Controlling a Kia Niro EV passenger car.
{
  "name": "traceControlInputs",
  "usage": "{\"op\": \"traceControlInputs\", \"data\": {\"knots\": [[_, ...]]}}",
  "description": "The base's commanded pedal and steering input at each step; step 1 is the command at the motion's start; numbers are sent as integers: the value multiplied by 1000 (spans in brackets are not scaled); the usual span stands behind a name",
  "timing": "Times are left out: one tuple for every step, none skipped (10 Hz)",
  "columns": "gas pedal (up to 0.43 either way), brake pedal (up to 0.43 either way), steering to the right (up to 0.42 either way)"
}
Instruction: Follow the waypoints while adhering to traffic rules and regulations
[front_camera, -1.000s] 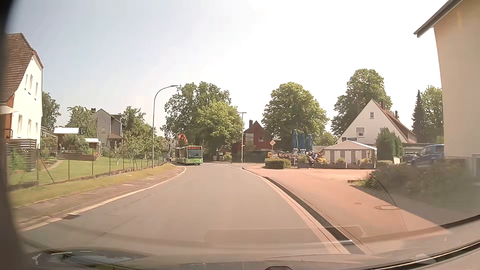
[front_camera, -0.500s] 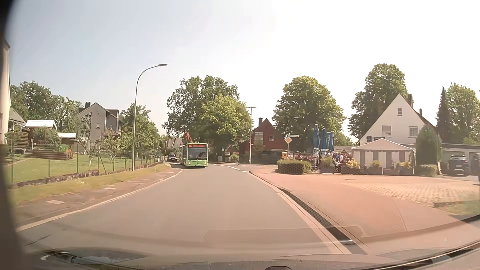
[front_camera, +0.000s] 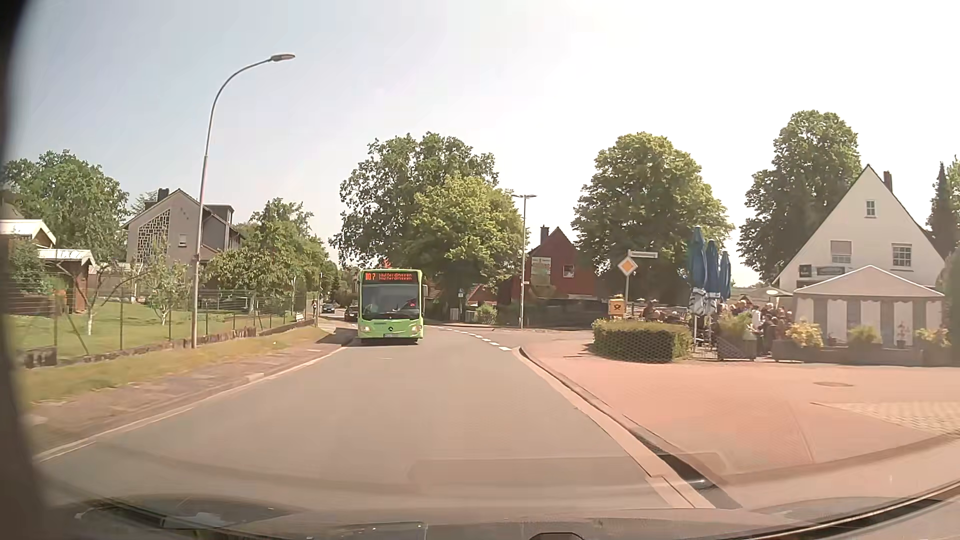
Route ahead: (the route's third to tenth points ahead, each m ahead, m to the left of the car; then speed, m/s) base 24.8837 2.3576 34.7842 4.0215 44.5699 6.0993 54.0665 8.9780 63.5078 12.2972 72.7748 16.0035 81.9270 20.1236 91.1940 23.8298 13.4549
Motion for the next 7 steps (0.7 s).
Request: {"op": "traceControlInputs", "data": {"knots": [[110,0,-20],[110,0,-19],[110,0,-21],[110,0,-24],[110,0,-25],[110,0,-25],[118,0,-27]]}}
